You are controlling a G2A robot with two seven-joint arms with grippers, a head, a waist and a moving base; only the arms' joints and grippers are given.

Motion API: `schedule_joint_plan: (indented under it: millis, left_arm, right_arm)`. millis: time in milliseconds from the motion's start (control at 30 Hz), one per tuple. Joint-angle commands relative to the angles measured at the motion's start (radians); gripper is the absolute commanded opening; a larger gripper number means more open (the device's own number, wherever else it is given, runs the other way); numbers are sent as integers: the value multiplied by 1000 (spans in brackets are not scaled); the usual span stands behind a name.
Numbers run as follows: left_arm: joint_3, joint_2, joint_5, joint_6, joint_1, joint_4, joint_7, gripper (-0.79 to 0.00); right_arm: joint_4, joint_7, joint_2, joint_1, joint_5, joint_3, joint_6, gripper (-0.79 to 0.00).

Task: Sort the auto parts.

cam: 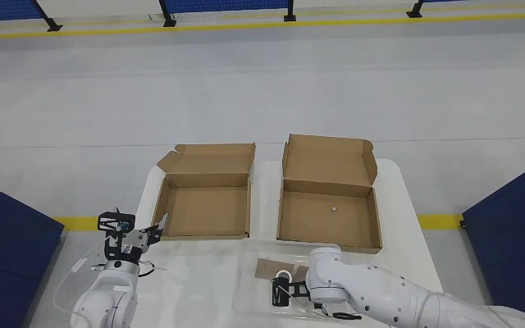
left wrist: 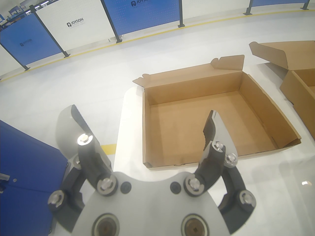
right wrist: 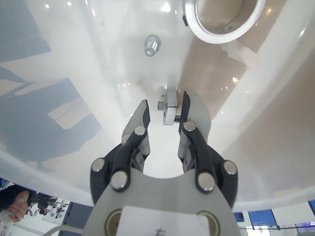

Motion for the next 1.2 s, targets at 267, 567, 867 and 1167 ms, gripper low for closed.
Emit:
schedule_joint_plan:
  millis: [267, 567, 867, 1167]
  left_arm:
    - [0, 0, 0, 0, 0, 0, 0, 0]
    - [0, 0, 0, 0, 0, 0, 0, 0]
    - [0, 0, 0, 0, 0, 0, 0, 0]
    - [0, 0, 0, 0, 0, 0, 0, 0]
  right_arm:
    - [19, 6, -10, 0, -4, -12, -5, -600]
    - [24, 4, -19, 10, -9, -20, -7, -529]
    - [-9, 8, -11, -2, -41, -8, -3, -480]
    - [-5, 12, -11, -5, -56, -19, 1, -449]
